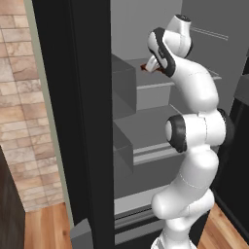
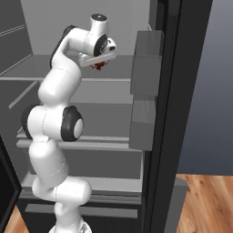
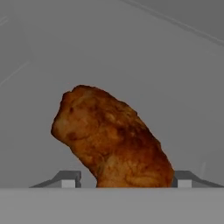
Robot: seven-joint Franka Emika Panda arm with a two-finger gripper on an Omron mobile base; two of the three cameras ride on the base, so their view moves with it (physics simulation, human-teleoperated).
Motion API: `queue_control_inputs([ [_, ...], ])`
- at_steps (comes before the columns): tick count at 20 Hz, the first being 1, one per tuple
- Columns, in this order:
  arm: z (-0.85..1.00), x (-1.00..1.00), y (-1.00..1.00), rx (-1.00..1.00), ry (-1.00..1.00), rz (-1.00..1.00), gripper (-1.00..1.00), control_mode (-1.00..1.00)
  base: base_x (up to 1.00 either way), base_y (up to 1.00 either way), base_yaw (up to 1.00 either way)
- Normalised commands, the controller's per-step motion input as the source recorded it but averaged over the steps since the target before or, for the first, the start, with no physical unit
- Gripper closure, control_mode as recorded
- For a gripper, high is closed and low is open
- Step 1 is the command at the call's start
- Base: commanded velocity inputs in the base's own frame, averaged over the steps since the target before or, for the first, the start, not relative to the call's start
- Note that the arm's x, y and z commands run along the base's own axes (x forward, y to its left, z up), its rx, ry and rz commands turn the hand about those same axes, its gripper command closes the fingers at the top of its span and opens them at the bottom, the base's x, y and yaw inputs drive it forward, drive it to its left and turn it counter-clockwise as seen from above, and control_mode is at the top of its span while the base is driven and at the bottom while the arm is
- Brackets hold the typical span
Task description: Place one bell pepper and one chicken drumstick in each tupperware on the nearby counter, to pack two identical lunches.
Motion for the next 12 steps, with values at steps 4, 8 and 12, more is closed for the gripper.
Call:
queue_control_inputs([
  [4,-0.65,-0.02,0.01,-0.14,-0.06,0.00,1.00,-1.00,0.00,0.00,0.00],
  [8,-0.18,0.15,0.00,-0.01,0.00,0.00,1.00,-1.00,0.00,0.00,0.00],
  [12,-0.15,-0.27,-0.01,0.00,0.02,0.00,1.00,-1.00,0.00,0.00,0.00],
])
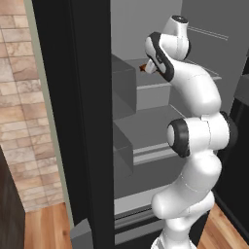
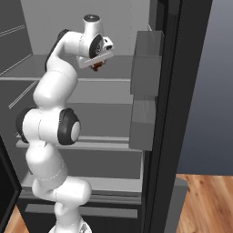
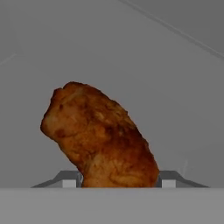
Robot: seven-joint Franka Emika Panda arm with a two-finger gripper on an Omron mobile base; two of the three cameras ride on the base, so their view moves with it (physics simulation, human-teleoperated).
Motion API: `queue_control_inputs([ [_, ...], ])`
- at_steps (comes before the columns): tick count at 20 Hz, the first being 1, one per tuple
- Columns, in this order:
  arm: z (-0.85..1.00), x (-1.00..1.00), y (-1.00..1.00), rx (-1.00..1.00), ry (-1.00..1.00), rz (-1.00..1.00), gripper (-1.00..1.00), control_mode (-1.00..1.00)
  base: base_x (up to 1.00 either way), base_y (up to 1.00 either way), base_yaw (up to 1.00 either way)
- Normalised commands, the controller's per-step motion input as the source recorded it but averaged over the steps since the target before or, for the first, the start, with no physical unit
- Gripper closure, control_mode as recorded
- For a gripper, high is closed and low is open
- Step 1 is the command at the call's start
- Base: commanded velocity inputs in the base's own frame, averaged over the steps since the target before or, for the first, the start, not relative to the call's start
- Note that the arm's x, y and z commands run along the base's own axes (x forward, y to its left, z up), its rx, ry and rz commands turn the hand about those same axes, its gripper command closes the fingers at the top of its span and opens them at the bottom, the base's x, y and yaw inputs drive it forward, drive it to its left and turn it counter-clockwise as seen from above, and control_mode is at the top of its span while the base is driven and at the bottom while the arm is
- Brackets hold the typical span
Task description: Place one bell pepper and one chicken drumstick in each tupperware on the nearby counter, to pack two identical lunches.
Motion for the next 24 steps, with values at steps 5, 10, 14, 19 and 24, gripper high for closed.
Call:
queue_control_inputs([
  [5,-0.45,-1.00,0.00,0.00,-0.02,0.00,1.00,-1.00,0.00,0.00,0.00],
  [10,-0.45,-1.00,0.03,0.00,-0.17,0.00,1.00,-1.00,0.00,0.00,0.00],
  [14,-0.01,-1.00,0.08,0.02,-0.28,-0.02,1.00,-1.00,0.00,0.00,0.00],
  [19,0.07,-1.00,0.00,0.07,-0.14,-0.03,1.00,-1.00,0.00,0.00,0.00],
  [24,0.00,-1.00,0.00,0.02,-0.05,-0.04,1.00,-1.00,0.00,0.00,0.00],
])
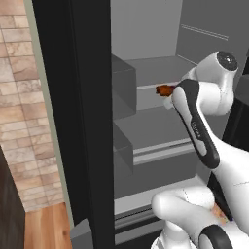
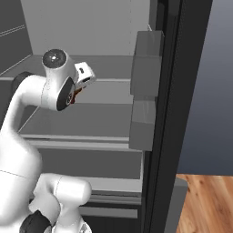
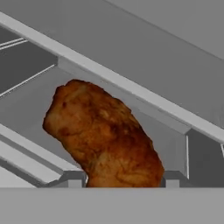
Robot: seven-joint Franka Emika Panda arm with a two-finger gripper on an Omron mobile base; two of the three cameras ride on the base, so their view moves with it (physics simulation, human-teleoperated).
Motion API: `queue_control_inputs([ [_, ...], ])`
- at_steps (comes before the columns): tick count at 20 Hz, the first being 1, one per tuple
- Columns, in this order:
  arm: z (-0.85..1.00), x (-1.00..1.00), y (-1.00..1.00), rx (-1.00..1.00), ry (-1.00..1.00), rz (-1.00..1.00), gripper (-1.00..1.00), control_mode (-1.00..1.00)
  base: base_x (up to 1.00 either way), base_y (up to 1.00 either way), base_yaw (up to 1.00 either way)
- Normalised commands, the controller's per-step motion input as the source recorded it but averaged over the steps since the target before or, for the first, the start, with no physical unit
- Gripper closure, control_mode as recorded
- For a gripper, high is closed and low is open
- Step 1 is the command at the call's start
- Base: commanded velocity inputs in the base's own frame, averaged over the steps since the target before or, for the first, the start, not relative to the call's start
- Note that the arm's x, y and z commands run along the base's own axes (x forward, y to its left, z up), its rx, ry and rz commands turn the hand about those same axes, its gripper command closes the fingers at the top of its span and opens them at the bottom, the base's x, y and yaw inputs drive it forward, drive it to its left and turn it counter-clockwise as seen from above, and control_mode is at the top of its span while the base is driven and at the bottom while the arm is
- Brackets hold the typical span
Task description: Place one bell pepper and one chicken drumstick in each tupperware on the nearby counter, to pack two identical lunches.
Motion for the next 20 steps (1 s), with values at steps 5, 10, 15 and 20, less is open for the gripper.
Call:
queue_control_inputs([
  [5,0.00,-1.00,0.00,0.00,0.00,-0.01,1.00,-1.00,0.00,0.00,0.00],
  [10,0.00,-1.00,0.00,0.00,0.00,0.00,1.00,-1.00,0.00,0.00,0.00],
  [15,0.00,0.00,0.00,0.00,0.00,0.00,1.00,1.00,-1.00,-0.03,0.00],
  [20,0.00,0.00,0.00,0.00,0.00,0.00,1.00,1.00,-1.00,-0.26,0.00],
])
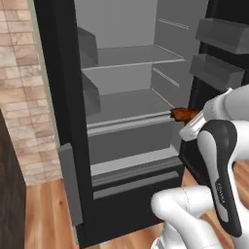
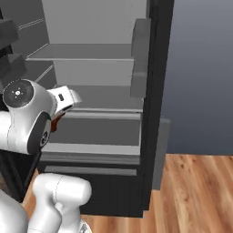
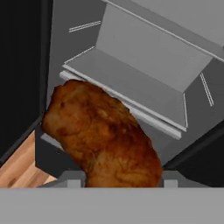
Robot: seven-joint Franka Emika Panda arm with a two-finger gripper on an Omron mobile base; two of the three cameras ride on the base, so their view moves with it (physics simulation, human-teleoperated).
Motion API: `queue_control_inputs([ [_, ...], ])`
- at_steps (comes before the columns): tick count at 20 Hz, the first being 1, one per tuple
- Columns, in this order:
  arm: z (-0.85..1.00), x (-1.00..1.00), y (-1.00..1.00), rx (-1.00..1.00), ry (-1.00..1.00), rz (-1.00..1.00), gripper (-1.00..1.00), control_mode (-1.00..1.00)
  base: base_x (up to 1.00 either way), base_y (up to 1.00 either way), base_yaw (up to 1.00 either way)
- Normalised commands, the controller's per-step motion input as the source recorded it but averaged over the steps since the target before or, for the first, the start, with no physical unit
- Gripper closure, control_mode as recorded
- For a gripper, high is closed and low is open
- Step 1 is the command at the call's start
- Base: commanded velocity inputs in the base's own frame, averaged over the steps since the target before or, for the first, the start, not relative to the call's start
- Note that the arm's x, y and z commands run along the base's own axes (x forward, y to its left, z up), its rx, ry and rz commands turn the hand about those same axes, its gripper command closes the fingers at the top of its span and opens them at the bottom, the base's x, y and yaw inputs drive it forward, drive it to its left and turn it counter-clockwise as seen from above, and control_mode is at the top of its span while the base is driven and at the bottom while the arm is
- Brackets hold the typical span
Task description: Place one bell pepper and one chicken drumstick in each tupperware on the nearby counter, to pack two identical lunches.
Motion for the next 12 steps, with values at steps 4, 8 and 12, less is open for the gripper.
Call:
queue_control_inputs([
  [4,0.00,0.00,0.00,0.00,0.00,0.00,1.00,1.00,-0.97,-0.75,0.00],
  [8,0.00,0.00,0.00,0.00,0.00,0.00,1.00,1.00,-0.41,-1.00,0.04],
  [12,0.00,0.00,0.00,0.00,0.00,0.00,1.00,1.00,-0.01,-1.00,0.10],
])
